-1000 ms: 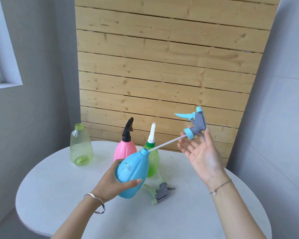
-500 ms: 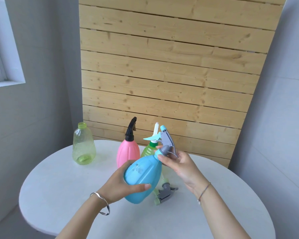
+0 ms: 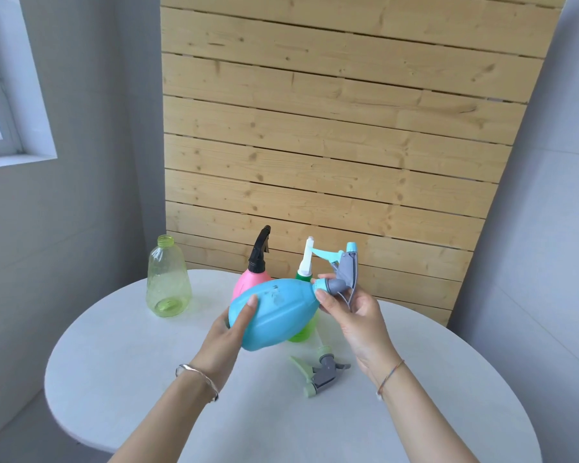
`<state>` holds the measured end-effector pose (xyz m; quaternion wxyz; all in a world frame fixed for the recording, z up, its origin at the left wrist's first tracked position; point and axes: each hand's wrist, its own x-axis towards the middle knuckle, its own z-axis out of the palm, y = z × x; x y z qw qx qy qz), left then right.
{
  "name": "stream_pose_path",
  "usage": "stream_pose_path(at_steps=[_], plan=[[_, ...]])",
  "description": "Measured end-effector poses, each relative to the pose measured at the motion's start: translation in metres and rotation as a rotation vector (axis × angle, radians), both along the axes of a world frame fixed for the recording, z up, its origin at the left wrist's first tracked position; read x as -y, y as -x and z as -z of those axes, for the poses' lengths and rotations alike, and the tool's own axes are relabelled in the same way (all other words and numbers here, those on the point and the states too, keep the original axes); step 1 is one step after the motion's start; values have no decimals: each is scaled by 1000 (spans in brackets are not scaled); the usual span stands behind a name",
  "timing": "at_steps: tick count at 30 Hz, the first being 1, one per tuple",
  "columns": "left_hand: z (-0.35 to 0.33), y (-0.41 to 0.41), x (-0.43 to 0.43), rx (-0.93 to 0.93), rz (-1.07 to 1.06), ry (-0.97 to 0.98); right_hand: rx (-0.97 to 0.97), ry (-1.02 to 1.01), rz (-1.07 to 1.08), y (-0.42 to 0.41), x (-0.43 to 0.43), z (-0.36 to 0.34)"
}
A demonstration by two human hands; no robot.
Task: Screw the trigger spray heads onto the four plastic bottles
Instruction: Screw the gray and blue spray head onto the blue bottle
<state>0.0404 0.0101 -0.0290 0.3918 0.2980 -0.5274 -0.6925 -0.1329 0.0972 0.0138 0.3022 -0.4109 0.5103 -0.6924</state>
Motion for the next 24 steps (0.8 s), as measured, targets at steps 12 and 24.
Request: stream_pose_path(at_steps=[12,24], plan=[[-3,-5,5,-61,124,-132,-112,-19,-7,7,-2,-3],[-13,-17,6,-59,283,-72,76,-3,11,11,-2,-3]])
